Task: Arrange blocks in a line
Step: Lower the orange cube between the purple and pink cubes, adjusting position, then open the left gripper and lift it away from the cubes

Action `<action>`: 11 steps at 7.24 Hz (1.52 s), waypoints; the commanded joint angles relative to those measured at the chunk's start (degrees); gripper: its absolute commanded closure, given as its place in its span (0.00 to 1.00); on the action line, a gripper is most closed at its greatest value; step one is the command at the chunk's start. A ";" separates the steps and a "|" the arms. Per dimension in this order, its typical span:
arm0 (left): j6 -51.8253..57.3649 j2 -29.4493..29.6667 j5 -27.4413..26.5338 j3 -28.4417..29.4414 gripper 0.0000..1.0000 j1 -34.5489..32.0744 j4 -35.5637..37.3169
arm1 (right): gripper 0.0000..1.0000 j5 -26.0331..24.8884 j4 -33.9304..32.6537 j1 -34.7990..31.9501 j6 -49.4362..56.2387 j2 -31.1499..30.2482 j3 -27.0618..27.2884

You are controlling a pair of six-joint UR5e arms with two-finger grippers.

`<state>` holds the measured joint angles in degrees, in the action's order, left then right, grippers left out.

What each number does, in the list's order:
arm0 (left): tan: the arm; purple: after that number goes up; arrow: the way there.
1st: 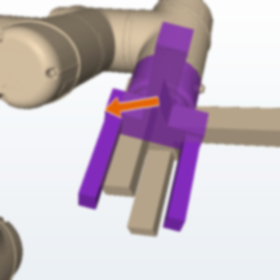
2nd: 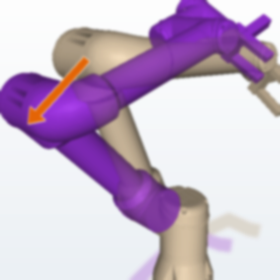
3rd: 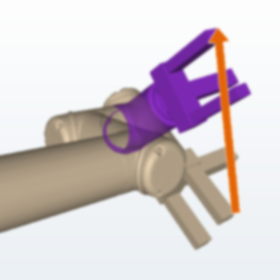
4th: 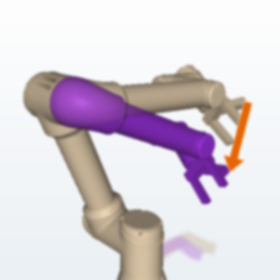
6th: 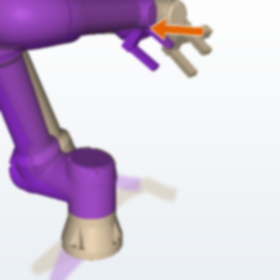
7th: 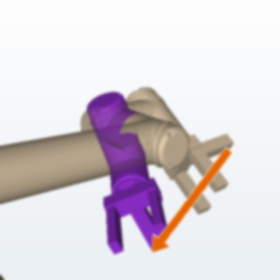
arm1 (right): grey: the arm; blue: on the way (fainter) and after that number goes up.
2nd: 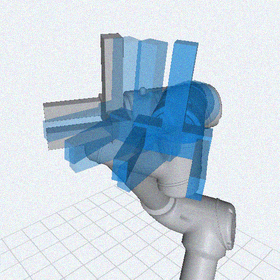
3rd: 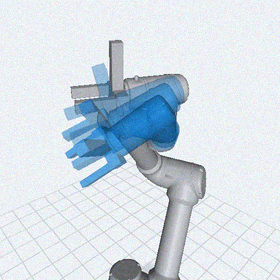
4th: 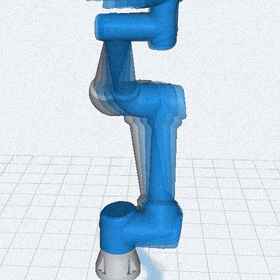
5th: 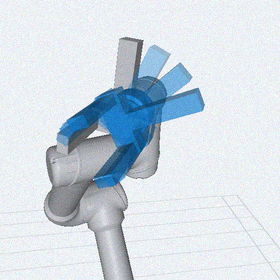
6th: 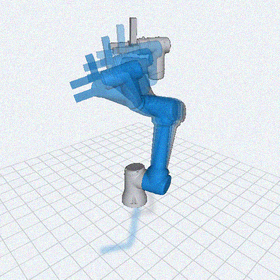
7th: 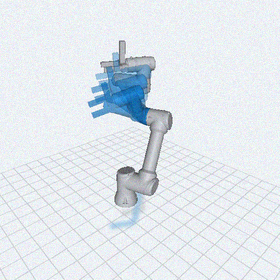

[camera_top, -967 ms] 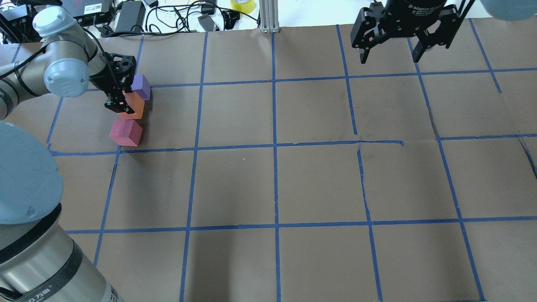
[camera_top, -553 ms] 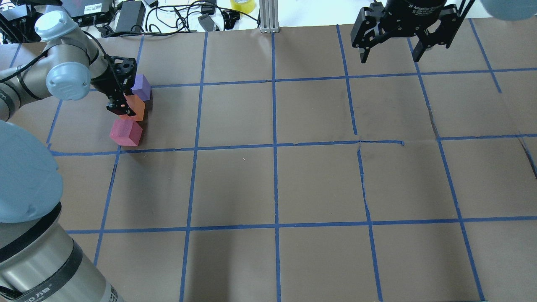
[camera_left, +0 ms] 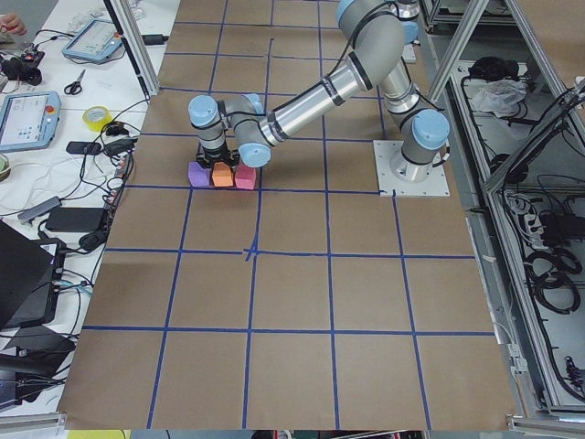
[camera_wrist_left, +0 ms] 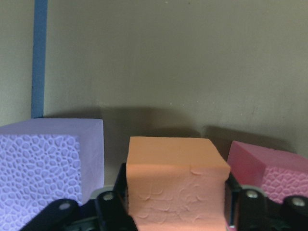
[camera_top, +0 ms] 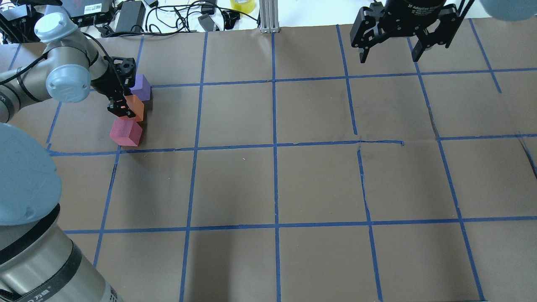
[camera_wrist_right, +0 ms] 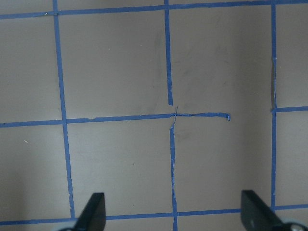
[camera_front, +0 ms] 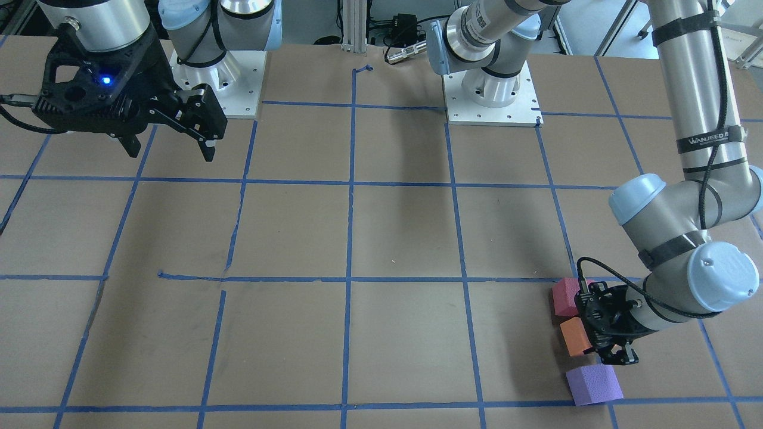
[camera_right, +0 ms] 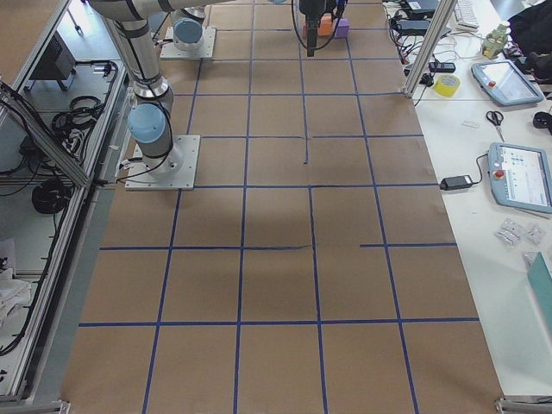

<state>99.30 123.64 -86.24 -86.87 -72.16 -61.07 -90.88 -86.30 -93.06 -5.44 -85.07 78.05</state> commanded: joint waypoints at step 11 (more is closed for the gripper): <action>-19.09 -9.28 -4.17 -0.40 0.00 -11.82 -5.71 | 0.00 0.00 -0.09 -0.02 -0.01 0.00 0.00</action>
<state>87.17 116.23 -88.20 -87.01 -79.20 -65.18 -90.88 -86.37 -93.08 -5.47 -85.08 78.04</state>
